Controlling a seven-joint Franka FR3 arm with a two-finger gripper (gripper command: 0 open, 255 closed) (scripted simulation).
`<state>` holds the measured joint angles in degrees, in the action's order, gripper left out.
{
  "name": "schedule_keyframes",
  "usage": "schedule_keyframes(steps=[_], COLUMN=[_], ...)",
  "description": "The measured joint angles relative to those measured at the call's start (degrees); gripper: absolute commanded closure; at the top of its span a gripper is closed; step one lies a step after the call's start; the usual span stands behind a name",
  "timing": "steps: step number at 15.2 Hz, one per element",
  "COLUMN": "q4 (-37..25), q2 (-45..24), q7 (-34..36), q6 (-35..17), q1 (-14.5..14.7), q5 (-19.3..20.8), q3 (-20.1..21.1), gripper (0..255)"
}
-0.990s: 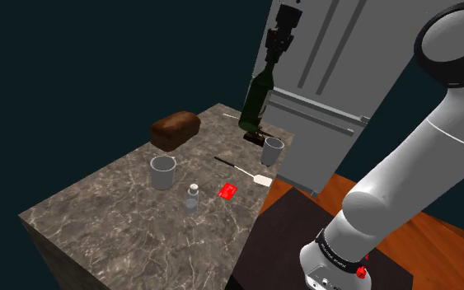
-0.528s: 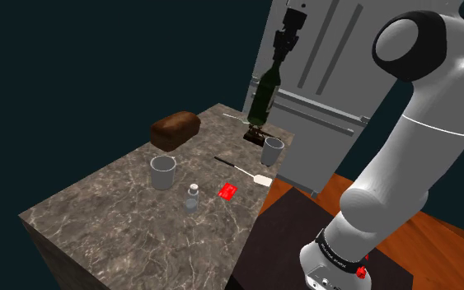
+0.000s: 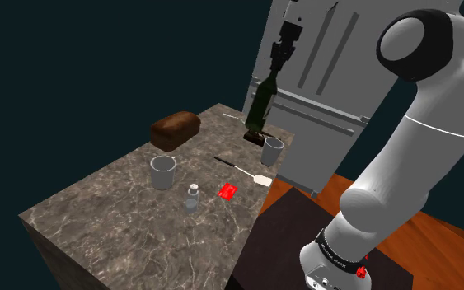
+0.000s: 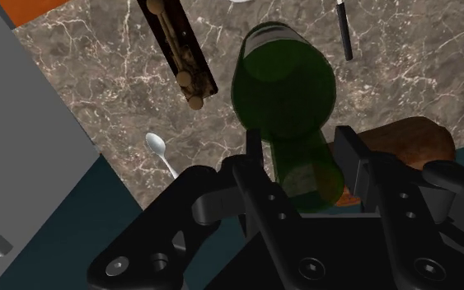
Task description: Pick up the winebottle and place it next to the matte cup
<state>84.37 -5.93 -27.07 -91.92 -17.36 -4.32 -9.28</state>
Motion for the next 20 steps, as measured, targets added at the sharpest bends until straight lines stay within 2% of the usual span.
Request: schedule_keyframes(steps=[20], q4=[17.7], q2=[1.7], q7=[-0.8], q6=[-16.0], q1=[0.3], q5=[0.1], q3=[0.2], gripper=[255])
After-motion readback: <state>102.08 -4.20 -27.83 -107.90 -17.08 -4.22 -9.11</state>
